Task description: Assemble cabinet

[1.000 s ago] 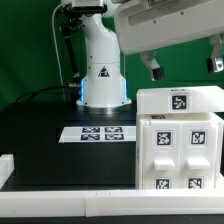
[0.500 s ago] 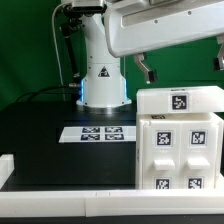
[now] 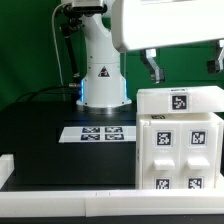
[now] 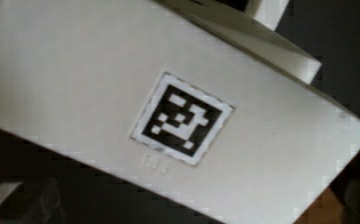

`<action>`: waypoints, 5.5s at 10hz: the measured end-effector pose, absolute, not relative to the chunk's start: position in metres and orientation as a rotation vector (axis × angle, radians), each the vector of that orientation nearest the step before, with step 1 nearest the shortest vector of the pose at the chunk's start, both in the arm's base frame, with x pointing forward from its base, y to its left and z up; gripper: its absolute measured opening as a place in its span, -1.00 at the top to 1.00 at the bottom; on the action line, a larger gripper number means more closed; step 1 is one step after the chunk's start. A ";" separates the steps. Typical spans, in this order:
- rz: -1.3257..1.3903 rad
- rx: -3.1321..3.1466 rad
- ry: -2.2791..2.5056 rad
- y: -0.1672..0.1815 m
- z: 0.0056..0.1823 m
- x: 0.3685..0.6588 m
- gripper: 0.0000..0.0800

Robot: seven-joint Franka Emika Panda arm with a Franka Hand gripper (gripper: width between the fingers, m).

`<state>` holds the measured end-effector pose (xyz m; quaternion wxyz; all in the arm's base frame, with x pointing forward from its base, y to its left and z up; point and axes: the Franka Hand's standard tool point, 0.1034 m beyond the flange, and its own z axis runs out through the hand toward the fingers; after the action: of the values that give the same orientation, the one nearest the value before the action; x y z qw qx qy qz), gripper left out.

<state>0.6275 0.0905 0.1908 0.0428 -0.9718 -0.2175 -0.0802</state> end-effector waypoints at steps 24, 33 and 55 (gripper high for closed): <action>-0.123 -2.840 -1.333 0.082 0.158 0.618 -0.40; -0.105 -3.096 0.016 0.084 0.157 0.618 -0.40; 0.075 -1.772 2.337 0.085 0.153 0.611 -0.40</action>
Offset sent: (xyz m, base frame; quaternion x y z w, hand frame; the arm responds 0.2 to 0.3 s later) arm 0.0000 0.0000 0.0000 0.0000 0.0000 -0.1938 0.9810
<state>0.6105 0.0853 0.1531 0.1038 -0.6006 0.7923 0.0255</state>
